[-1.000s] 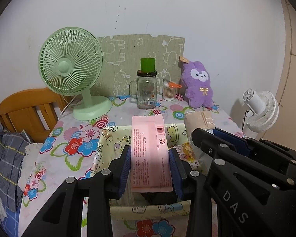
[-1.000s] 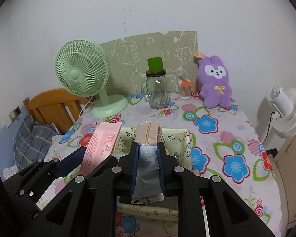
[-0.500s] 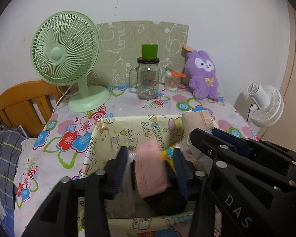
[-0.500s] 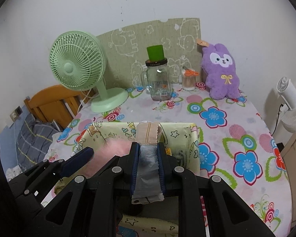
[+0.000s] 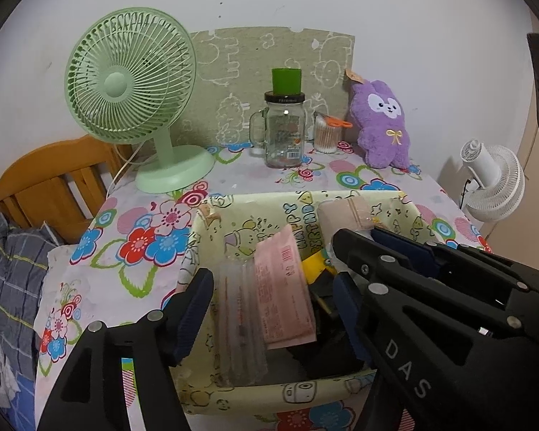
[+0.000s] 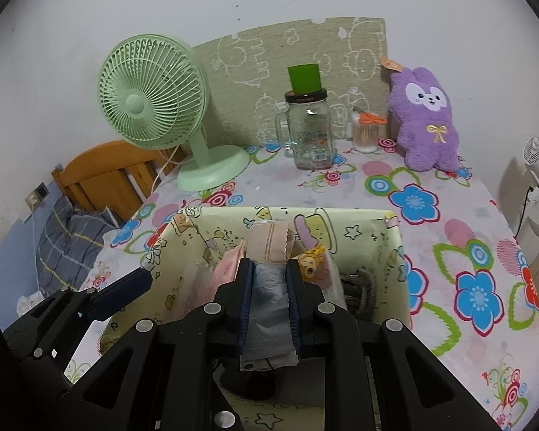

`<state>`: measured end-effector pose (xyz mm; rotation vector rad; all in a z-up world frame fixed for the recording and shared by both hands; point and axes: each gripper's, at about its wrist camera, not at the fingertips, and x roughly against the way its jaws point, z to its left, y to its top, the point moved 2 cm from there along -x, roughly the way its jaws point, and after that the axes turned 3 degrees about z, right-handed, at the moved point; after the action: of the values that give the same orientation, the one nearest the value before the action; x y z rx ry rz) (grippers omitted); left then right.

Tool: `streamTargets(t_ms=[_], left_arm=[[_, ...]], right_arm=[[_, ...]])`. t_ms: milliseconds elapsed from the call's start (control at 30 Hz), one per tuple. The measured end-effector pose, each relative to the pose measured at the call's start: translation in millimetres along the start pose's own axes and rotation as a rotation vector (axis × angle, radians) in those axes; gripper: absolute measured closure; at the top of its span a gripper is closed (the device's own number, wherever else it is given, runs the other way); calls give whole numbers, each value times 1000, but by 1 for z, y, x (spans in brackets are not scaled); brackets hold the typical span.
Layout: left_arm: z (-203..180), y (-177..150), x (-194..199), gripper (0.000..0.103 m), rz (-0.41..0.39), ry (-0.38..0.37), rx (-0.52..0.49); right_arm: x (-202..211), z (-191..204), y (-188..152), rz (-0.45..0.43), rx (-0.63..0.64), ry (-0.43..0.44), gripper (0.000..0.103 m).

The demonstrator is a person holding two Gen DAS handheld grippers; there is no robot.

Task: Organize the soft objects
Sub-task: 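Lower the pink packet into the basket with the left gripper while the right lowers the white bundle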

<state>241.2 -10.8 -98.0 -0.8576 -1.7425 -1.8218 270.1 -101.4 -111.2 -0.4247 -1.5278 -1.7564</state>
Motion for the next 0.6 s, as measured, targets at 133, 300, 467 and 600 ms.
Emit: streamTargets(t_ms=[133, 300, 467, 600], left_arm=[[2, -2, -1, 30, 7, 6, 0], [6, -3, 0, 29, 1, 27, 7], [5, -5, 6, 22, -16, 35, 2], [5, -5, 14, 15, -26, 26, 15]], right_arm=[[-3, 2, -1, 11, 8, -5, 78], [-2, -2, -3, 19, -13, -35, 49], [7, -7, -6, 10, -37, -51, 38], [19, -9, -8, -7, -27, -70, 33]])
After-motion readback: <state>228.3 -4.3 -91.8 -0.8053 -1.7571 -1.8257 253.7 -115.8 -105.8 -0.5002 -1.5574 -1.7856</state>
